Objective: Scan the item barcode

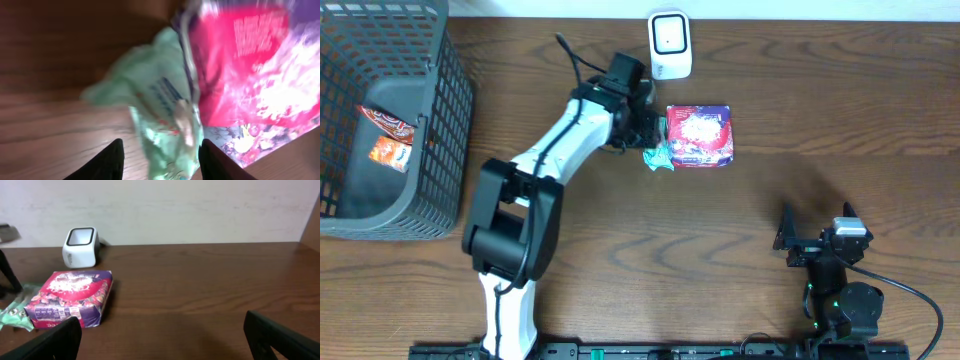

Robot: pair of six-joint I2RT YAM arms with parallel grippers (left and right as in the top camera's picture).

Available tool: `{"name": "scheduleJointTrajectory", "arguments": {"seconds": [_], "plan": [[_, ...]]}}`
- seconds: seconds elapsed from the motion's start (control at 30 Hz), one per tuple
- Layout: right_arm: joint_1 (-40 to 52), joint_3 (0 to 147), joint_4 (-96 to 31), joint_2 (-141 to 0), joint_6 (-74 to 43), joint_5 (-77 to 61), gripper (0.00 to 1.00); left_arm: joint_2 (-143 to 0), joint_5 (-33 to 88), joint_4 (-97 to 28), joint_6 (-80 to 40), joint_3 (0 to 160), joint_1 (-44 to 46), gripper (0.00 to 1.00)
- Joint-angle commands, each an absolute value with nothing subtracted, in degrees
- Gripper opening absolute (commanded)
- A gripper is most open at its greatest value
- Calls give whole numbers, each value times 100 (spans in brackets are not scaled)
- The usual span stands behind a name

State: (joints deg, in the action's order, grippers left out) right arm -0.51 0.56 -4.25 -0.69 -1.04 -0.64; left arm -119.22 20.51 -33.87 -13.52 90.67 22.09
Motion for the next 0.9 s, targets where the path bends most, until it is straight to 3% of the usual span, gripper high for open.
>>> {"name": "scheduleJointTrajectory", "arguments": {"seconds": [0.0, 0.37, 0.63, 0.87], "plan": [[-34, 30, -427, -60, -185, -56, 99, -11238, 1772, -3385, -1339, 9268, 1887, 49], [-34, 30, -427, -62, -185, -56, 99, -9579, 1619, -3225, -1055, 9268, 932, 49], [-34, 30, -427, -60, -185, -56, 99, -8726, -521, -2829, -1055, 9268, 21, 50], [-34, 32, -427, -62, -185, -56, 99, -8433, -864, -2694, -1059, 9268, -1190, 50]]}}
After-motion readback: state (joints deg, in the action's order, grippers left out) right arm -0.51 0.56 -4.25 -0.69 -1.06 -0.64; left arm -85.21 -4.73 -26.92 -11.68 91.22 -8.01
